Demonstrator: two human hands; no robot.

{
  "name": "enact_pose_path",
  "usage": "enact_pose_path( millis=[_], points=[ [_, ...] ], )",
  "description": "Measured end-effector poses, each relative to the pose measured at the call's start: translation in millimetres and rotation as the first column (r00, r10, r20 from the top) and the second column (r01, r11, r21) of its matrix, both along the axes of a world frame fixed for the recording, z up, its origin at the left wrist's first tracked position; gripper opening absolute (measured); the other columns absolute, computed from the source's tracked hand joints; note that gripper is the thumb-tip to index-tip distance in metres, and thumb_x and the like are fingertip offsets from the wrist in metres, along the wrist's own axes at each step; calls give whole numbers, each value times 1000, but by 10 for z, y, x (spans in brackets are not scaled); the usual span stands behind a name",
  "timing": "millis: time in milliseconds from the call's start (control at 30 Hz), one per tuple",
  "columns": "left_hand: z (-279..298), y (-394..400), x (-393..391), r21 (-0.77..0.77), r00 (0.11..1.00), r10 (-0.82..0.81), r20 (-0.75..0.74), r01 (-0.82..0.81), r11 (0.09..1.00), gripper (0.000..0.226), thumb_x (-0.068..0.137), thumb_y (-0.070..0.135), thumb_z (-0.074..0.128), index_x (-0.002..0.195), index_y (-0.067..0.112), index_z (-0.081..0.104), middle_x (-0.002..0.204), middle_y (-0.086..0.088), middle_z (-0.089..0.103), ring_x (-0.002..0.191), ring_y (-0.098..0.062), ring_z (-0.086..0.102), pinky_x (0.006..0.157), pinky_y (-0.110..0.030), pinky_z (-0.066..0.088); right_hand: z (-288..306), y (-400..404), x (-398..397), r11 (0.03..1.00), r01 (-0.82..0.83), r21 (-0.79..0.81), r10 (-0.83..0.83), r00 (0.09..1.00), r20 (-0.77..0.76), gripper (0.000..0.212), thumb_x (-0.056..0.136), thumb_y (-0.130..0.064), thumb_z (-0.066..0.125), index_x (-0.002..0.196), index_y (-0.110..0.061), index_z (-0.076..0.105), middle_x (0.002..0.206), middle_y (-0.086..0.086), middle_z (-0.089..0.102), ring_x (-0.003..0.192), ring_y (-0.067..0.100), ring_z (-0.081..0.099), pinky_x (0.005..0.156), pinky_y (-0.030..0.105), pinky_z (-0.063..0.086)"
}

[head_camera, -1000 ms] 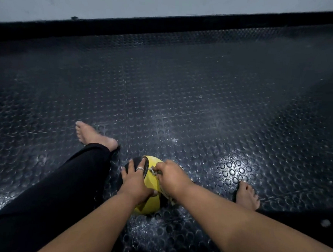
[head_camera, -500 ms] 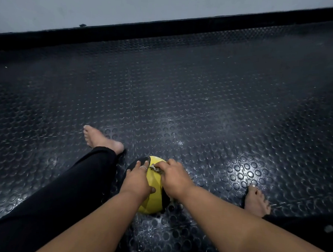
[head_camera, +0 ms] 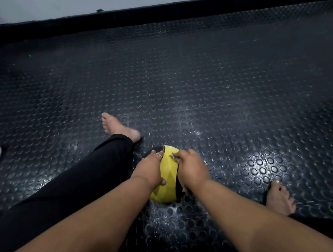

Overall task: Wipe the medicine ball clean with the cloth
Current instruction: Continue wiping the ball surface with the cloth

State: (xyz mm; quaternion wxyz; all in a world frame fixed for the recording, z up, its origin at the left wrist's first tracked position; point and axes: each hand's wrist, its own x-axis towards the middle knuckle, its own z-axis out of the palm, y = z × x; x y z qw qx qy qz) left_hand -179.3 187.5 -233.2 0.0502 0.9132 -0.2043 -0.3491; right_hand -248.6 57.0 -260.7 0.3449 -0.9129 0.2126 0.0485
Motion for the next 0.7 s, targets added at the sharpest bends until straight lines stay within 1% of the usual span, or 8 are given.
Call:
enact_pose_path(
  millis=[133,300,367,433,533,600,633,700],
  points=[
    [-27,-26,-34,-21,1000,2,-2,-2,1000,110,73,25,85,156,24,13,164,-2,8,149,-26,17,119,-37,25,56,-142,212,995,100,21,-95,982,-165,29,89,-7,46,110,-15,65,110,13,62,99,29,58,81,32,48],
    [-18,38,-6,-60,1000,27,16,-26,998,106,72,17,86,155,25,21,163,0,14,147,-21,24,117,-32,27,233,190,81,991,-130,11,131,989,-69,27,88,-16,53,113,-19,62,108,10,53,98,31,55,80,33,45],
    [-6,64,-38,-68,1000,8,22,-6,998,104,74,21,84,155,26,20,163,0,13,147,-22,25,117,-33,28,260,244,-7,988,-153,-3,153,987,-40,30,86,-14,57,114,-21,62,107,9,52,97,30,54,77,33,44],
    [19,57,-104,-75,1000,-13,21,14,997,102,76,28,82,155,26,18,164,0,10,147,-26,23,118,-36,26,229,159,-36,997,-82,0,82,996,-45,32,87,-10,52,112,-24,63,108,9,54,97,29,56,79,32,47],
    [37,42,-235,-65,998,-40,44,42,997,102,78,33,81,156,23,16,164,-2,8,146,-33,23,117,-41,27,211,-103,-50,1000,23,-13,-25,968,-250,31,83,-3,53,106,-20,66,112,9,61,98,27,60,85,30,49],
    [50,93,-319,-61,996,-59,72,63,996,99,79,37,79,155,22,17,163,-3,11,145,-34,26,116,-40,29,219,-315,-111,988,150,37,-130,936,-327,22,88,-6,55,105,-12,67,109,10,66,97,26,61,81,26,46],
    [58,155,-344,-69,994,-56,93,62,996,96,79,41,78,154,23,20,161,-2,16,143,-31,29,115,-40,31,220,-395,-145,956,271,117,-222,921,-319,21,89,-7,55,106,-10,67,107,10,67,92,25,61,77,25,45],
    [90,283,-369,-109,987,14,159,3,994,83,81,52,71,149,28,29,152,3,31,136,-27,37,109,-43,36,221,-474,-197,789,516,334,-424,850,-312,23,87,-5,57,109,-5,65,100,15,66,81,23,58,72,28,47]
  ],
)
